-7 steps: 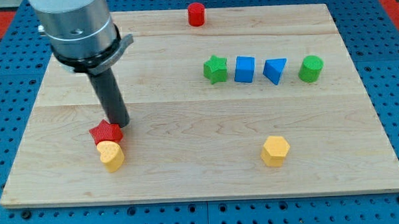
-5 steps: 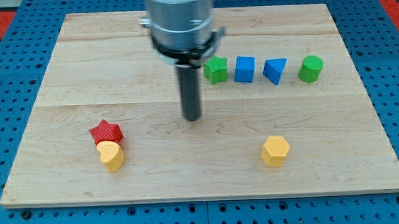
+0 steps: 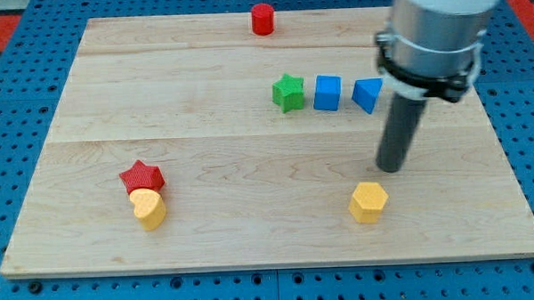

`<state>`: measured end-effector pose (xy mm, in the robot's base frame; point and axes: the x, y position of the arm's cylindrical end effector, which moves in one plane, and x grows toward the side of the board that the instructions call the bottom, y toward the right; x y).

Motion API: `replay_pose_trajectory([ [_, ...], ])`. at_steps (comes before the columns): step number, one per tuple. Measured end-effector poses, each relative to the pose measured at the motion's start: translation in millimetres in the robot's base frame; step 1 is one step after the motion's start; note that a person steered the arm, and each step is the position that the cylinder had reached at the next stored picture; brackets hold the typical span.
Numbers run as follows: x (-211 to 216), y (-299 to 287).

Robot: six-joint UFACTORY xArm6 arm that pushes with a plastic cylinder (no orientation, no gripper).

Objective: Move the yellow hexagon towards the center

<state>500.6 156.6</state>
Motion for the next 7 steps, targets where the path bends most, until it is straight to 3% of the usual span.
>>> replay_pose_trajectory([
  [1, 31.7, 17.5],
  [2, 37.9, -10.1],
  [3, 67.1, -89.3],
  [5, 108.0, -117.9],
  [7, 99.7, -231.3],
])
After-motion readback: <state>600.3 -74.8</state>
